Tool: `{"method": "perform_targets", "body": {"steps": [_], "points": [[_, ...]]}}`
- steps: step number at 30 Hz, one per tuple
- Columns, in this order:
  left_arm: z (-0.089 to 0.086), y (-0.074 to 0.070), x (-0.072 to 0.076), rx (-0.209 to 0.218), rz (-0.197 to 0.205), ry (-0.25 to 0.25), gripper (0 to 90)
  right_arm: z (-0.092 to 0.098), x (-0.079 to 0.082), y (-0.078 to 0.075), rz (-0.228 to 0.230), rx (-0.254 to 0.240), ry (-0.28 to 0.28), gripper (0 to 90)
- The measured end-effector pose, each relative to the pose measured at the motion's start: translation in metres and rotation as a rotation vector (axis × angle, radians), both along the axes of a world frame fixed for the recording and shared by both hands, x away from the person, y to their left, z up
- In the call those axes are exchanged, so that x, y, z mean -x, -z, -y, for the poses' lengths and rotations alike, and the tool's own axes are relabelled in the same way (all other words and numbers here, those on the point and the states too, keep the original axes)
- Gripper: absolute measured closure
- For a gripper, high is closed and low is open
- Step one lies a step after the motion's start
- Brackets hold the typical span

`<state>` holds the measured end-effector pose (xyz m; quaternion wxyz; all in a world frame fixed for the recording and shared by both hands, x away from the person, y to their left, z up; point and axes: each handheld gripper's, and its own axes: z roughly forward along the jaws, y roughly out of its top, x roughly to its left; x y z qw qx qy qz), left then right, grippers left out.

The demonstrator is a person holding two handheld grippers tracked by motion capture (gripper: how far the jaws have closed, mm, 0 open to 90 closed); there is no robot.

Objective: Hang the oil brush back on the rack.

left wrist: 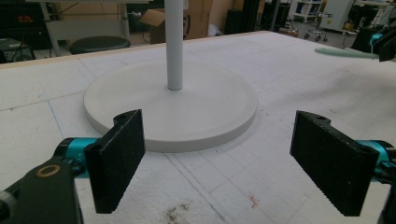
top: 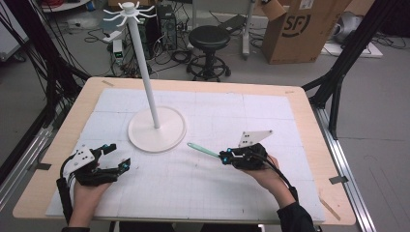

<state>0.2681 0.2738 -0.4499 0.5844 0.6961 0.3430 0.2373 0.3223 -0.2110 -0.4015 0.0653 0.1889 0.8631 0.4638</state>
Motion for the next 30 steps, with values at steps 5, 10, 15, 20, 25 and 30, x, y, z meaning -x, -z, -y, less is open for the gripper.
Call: {"method": "perform_targets", "body": {"steps": [5, 10, 15, 20, 25, 30], "points": [[0.0, 0.0, 0.0, 0.001, 0.0, 0.001, 18.4, -0.005, -0.003, -0.02, 0.016, -0.026, 0.028, 83.2], [0.0, 0.0, 0.0, 0.001, 0.0, 0.001, 18.5, -0.011, -0.007, -0.042, 0.028, -0.071, 0.047, 83.1], [0.0, 0.0, 0.0, 0.001, 0.0, 0.002, 18.4, -0.018, -0.009, -0.068, 0.051, -0.102, 0.043, 83.1], [0.0, 0.0, 0.0, 0.001, 0.001, 0.002, 18.4, -0.024, -0.012, -0.098, 0.083, -0.152, 0.051, 83.1], [0.0, 0.0, 0.0, 0.0, 0.005, 0.003, 18.4, -0.028, -0.015, -0.128, 0.121, -0.189, 0.076, 83.2], [0.0, 0.0, 0.0, -0.003, 0.005, 0.006, 18.4, -0.03, -0.018, -0.15, 0.143, -0.219, 0.083, 83.1]]}}
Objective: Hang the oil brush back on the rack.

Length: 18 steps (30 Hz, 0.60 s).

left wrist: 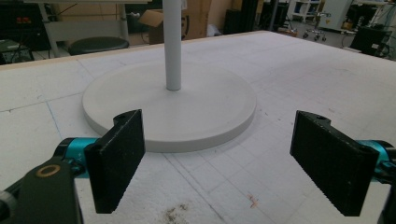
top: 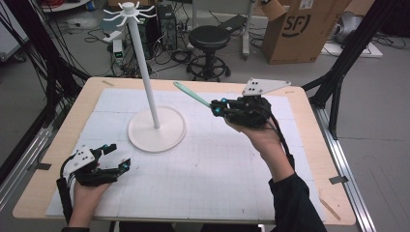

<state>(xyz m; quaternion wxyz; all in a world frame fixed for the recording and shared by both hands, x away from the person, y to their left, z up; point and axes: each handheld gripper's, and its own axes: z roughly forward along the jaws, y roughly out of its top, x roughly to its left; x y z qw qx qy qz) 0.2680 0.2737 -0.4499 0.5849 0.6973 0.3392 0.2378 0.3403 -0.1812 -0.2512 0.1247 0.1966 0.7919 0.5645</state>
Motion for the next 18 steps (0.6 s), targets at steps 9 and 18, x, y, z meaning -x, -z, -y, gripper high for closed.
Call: {"method": "perform_targets", "body": {"steps": [9, 18], "points": [[0.0, 0.0, 0.0, 0.0, 0.0, 0.001, 18.4, -0.004, -0.005, -0.031, 0.032, -0.031, 0.02, 83.1], [0.0, 0.0, 0.0, -0.003, 0.001, 0.003, 18.4, -0.013, -0.009, -0.054, 0.043, -0.038, 0.016, 83.1]]}}
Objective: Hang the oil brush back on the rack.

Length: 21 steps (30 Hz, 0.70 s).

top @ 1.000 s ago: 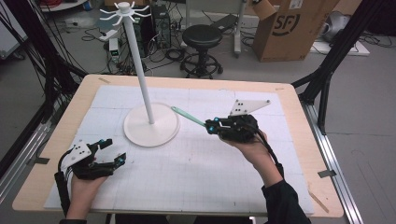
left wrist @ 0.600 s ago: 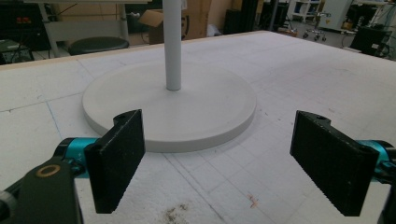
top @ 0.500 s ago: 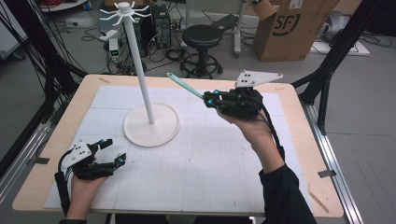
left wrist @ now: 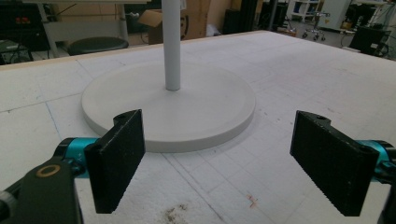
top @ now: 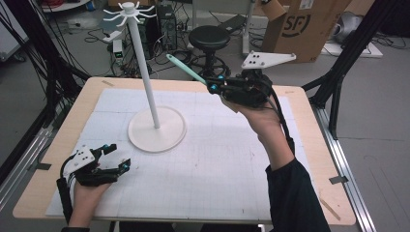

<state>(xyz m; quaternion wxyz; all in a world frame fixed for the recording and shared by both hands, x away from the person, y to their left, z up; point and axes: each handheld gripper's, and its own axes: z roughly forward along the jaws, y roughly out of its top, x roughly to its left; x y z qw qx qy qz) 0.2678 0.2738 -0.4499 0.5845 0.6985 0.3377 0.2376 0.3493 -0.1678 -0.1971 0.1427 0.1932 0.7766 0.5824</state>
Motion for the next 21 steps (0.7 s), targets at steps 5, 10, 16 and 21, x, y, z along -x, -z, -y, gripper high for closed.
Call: {"method": "perform_targets", "body": {"steps": [5, 10, 16, 21], "points": [[0.0, 0.0, 0.0, 0.001, 0.0, 0.001, 18.4, -0.008, -0.002, -0.008, 0.001, 0.01, -0.006, 83.1], [0.0, 0.0, 0.0, 0.0, 0.0, 0.002, 18.4, -0.013, -0.003, -0.018, 0.007, 0.007, -0.006, 83.1], [0.0, 0.0, 0.0, -0.002, 0.0, 0.004, 18.4, -0.02, -0.005, -0.029, 0.013, 0.0, -0.005, 83.1], [0.0, 0.0, 0.0, -0.001, 0.002, 0.004, 18.4, -0.026, -0.005, -0.036, 0.022, 0.005, -0.005, 83.1]]}}
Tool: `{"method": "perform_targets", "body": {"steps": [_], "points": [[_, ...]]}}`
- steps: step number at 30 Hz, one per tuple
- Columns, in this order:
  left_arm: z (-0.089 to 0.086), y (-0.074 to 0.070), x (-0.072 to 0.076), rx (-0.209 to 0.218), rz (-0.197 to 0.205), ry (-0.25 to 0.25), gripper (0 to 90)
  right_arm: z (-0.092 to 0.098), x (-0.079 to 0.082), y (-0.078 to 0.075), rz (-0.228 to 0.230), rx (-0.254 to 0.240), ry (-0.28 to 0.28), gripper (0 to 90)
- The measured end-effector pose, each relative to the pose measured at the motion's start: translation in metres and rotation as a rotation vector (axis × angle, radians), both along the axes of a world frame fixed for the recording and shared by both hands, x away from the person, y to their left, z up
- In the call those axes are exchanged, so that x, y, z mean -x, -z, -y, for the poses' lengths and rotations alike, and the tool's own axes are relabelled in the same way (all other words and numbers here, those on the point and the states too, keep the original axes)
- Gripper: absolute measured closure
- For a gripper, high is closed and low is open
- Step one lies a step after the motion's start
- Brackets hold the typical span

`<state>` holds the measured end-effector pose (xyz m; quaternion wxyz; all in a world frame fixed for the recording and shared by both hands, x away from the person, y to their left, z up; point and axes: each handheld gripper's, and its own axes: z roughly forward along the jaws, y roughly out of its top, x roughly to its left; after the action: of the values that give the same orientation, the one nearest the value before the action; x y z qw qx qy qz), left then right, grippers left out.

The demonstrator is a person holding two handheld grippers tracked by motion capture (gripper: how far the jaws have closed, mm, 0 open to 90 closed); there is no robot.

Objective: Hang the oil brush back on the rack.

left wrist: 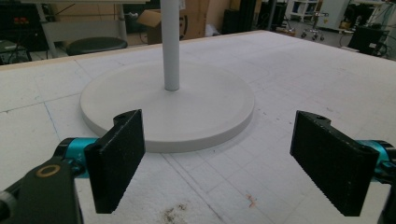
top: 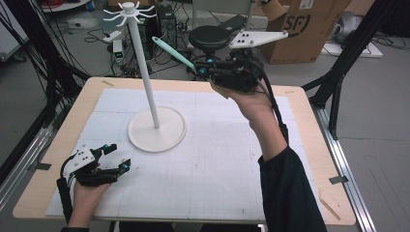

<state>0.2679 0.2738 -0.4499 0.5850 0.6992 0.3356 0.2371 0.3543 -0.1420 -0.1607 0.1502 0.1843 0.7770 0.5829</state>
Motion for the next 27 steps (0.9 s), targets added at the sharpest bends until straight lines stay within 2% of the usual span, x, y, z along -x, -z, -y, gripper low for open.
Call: {"method": "perform_targets", "body": {"steps": [7, 27], "points": [[0.0, 0.0, 0.0, 0.0, 0.0, 0.002, 18.4, -0.007, -0.001, -0.011, 0.021, -0.005, 0.017, 83.1], [0.001, 0.0, 0.0, -0.004, 0.002, 0.005, 18.4, -0.018, -0.002, -0.023, 0.036, -0.021, 0.013, 83.1]]}}
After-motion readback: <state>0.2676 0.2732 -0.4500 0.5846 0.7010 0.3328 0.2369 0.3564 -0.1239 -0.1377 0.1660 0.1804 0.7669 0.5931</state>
